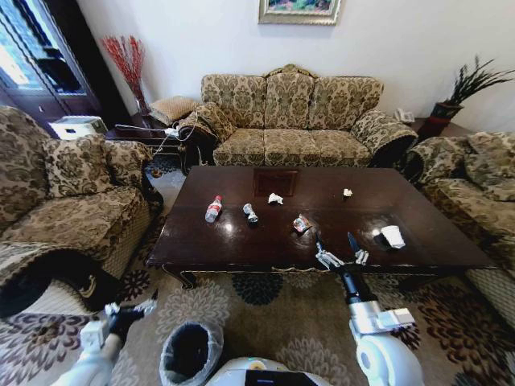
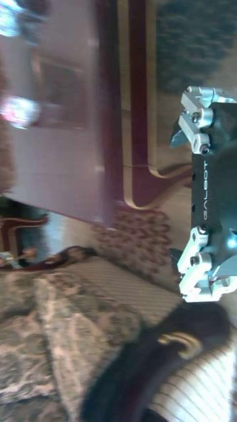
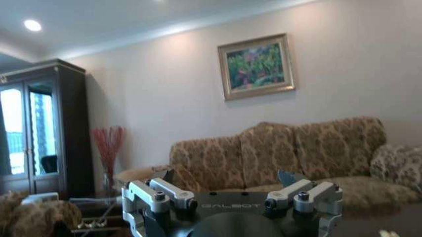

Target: Move to the front of the table and place the trash on the table into the trash bin.

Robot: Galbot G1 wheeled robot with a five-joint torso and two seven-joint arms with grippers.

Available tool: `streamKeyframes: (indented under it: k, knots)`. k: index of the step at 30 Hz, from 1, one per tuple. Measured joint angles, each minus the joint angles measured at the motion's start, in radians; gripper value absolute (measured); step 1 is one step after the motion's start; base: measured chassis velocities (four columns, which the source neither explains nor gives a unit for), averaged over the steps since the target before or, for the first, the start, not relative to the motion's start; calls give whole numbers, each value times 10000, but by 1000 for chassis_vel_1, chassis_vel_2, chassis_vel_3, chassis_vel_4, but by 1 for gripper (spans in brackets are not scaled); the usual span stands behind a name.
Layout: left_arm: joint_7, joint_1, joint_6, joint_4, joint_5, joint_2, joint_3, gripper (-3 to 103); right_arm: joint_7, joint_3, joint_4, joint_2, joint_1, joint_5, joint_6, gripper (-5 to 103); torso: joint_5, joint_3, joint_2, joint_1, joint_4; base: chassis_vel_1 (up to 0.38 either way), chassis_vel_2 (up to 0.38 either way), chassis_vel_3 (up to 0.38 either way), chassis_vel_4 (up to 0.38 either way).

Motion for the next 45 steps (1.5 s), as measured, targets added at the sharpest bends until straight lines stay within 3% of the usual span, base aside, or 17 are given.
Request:
streamKeyframes:
  k: [4,7,14,19,25,27,35,41,45]
  knots:
    - [216,53,-77,660,205,216,140,100,-8,-122,197,-43,134,41,-36,100,-1,0,1,-1,2,0,0,0,0]
    - [509,-481,-251,2121,553,694,592,100,20,-472,686,-92,237,194,-381,100,-4,-1,1,-2,2,0,0,0,0]
    - [649,-1650,-124,4021,191,1158,1269,100,-8,-772,1049,-385,190,150,-721,100,-2,0,0,-1,-1,0,0,0,0]
    - [710,-1974,184,4680,-313,1462,1857,100,-21,-890,835,-280,146,-288,-837,100,1,0,0,-1,-1,0,0,0,0]
    - [804,-2329,163,5296,116,1580,2462,100,279,-606,743,-141,23,-292,-1182,100,0,0,0,-1,0,0,0,0,0]
    - [1072,-2515,-217,5605,760,1583,2807,100,384,-440,653,-150,-38,-174,-1225,100,-1,0,0,0,-1,0,0,0,0]
    - [2467,-2539,-1094,5538,1618,1567,3258,100,393,-522,201,-47,146,-97,-1219,100,1,0,0,0,0,0,0,0,0]
    - [2739,-2685,-1386,5845,1968,1697,3437,100,375,-526,22,-5,198,-90,-1198,100,3,0,0,-1,0,0,0,0,0]
    - [2727,-3247,-1885,7040,2220,1778,3694,100,360,-523,-58,79,102,-77,-1185,100,-3,0,0,-1,-1,0,0,0,0]
